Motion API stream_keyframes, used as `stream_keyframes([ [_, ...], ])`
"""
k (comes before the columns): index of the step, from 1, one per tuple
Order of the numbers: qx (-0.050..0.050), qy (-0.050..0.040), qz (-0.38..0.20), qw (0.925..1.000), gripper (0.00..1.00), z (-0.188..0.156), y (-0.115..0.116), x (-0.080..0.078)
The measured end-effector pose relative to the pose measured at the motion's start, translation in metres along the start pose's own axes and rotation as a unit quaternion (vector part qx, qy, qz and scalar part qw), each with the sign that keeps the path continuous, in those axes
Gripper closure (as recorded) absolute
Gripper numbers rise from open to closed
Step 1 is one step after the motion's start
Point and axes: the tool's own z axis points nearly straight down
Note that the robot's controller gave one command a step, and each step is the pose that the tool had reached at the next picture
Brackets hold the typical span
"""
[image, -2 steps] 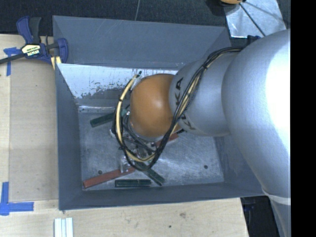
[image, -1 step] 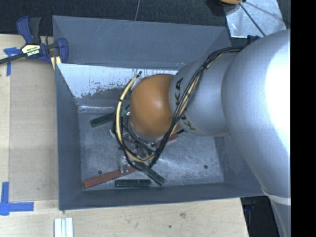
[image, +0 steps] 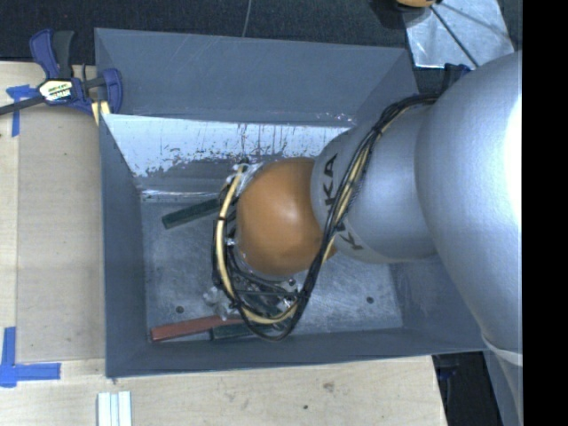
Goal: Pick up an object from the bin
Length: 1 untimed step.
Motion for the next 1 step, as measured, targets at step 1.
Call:
stream_keyframes([
  [1,-0.001,-0.0197,0.001,0.9998,0.0,-0.0005,0.0016,-0.0084],
])
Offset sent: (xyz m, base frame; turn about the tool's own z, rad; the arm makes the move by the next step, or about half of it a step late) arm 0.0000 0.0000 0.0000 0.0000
